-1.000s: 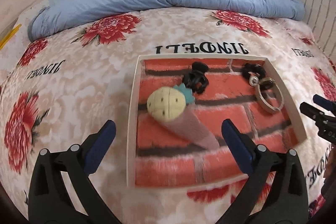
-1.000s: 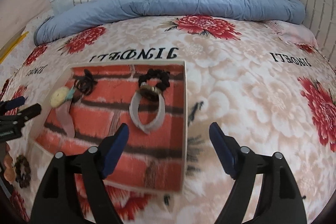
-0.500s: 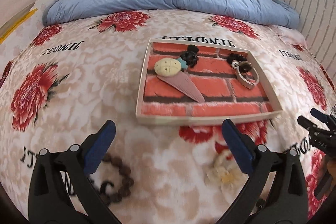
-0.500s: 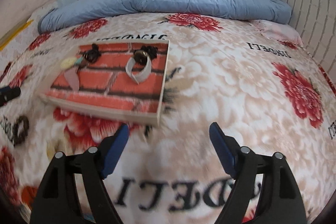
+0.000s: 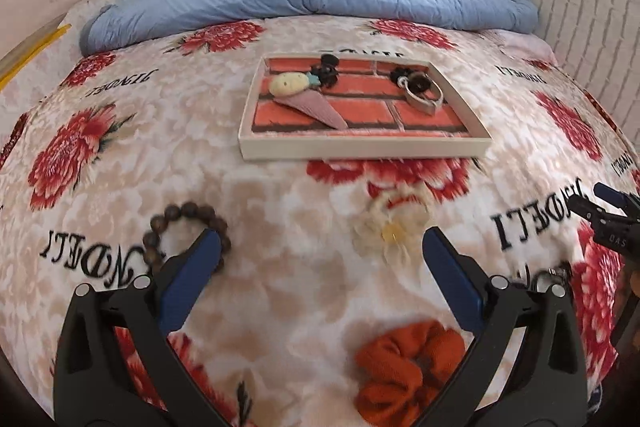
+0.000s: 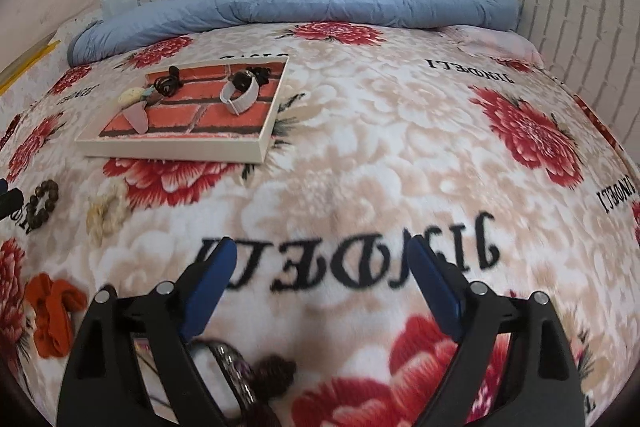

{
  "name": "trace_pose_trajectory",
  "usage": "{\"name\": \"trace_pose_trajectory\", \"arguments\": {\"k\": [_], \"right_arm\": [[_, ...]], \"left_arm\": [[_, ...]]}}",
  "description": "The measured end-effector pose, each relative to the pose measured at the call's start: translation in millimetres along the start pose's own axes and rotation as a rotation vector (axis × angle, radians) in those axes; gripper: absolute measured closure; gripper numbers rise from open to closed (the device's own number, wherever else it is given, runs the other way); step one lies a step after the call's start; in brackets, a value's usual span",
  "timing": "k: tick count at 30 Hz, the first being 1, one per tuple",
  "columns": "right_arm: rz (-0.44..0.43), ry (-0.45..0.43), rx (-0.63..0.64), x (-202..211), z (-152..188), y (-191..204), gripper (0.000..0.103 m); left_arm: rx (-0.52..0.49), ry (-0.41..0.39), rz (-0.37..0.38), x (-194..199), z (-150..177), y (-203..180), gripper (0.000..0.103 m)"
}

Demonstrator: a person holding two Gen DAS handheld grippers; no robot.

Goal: Organize jewelry
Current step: 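Raise both tools away from the tray, then move left tool to the orange scrunchie while right tool nears the black leather bracelets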

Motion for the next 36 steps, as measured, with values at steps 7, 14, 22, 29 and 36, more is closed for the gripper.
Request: {"name": "trace_pose_trajectory", "arguments": {"k": [7, 14, 22, 29, 36], "right_arm": [[0.004, -0.015, 0.003, 10, 33, 4, 0.017], [-0.029, -0.073, -0.005, 26, 61, 13, 0.019], [-0.025, -0.107, 0.035, 38, 79, 24, 0.044], [-0.019, -0.107, 0.107, 38, 90, 43, 0.051], [-0.010, -0.071, 0.160, 27, 91, 54, 0.061]], "left_arm": [[-0.008, 0.009, 0.018, 10, 31, -4, 0.005], [-0.011, 0.004, 0.006, 14, 63, -6, 0.005], [0.018, -0.015, 0.030, 13, 78, -13, 0.005], [0.025, -0.011, 0.026, 2, 92, -13, 0.005], [0.023, -0.018, 0.046, 0, 93, -14, 0.005]]}}
Point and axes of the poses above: each gripper's, at about its wrist camera, not at the fingertips, and x roughly against the way its jaws point, y to its left, z to its underside, the point moved 5 cm from there along -x, roughly the way its jaws point, and after that the axes turned 11 degrees about -z, right-handed, at the moved point
